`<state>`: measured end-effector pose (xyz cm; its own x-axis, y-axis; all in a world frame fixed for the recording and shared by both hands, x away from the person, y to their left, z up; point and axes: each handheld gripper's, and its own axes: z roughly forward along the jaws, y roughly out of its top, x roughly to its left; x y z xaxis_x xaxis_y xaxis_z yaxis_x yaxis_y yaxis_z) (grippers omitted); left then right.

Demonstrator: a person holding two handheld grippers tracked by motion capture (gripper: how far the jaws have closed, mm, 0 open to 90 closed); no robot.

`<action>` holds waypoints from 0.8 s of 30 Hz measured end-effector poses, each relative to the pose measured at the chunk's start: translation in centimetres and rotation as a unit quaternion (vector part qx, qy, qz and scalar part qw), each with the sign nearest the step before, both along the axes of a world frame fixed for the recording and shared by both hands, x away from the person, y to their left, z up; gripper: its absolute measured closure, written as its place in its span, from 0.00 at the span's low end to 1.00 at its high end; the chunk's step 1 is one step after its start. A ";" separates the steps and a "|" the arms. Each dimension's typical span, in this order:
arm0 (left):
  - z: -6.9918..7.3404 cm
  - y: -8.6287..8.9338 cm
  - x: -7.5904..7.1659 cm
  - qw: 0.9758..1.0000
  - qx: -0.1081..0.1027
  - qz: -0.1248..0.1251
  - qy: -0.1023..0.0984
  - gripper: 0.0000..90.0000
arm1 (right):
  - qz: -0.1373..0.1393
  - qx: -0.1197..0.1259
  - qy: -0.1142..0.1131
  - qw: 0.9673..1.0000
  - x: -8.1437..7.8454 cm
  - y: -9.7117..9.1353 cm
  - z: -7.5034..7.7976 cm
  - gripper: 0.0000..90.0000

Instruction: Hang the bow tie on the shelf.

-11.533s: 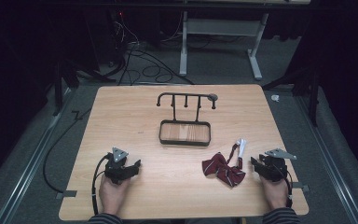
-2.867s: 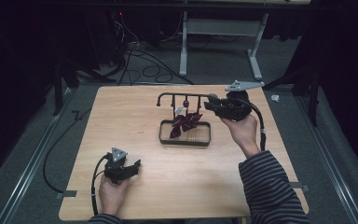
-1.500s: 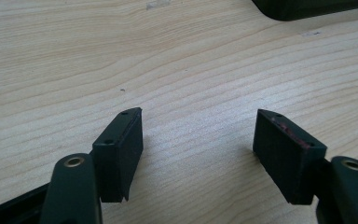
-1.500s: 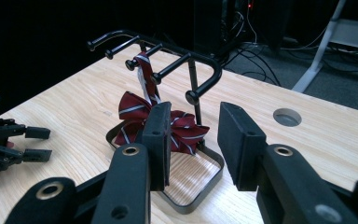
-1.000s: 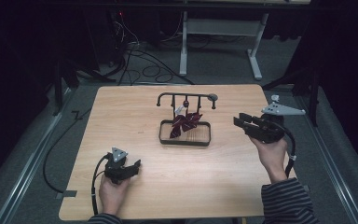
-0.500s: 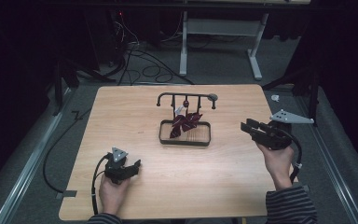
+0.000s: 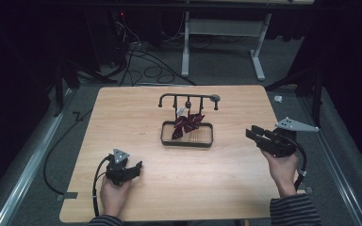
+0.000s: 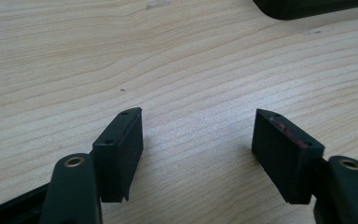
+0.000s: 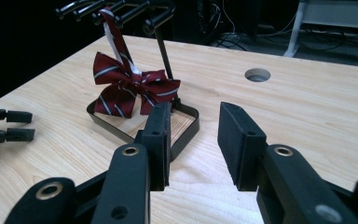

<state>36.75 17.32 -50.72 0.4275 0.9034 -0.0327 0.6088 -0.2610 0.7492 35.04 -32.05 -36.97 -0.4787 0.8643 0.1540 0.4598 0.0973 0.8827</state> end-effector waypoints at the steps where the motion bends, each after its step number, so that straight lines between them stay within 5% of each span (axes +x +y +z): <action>1: 0.0 0.0 0.0 1.000 0.000 0.000 0.000 0.38 | 0.000 0.000 0.000 1.000 0.0 0.0 -0.1 0.74; 24: 0.0 0.0 0.0 1.000 0.001 -0.001 0.000 0.38 | 0.001 0.012 0.016 1.000 -0.8 0.1 -2.1 0.74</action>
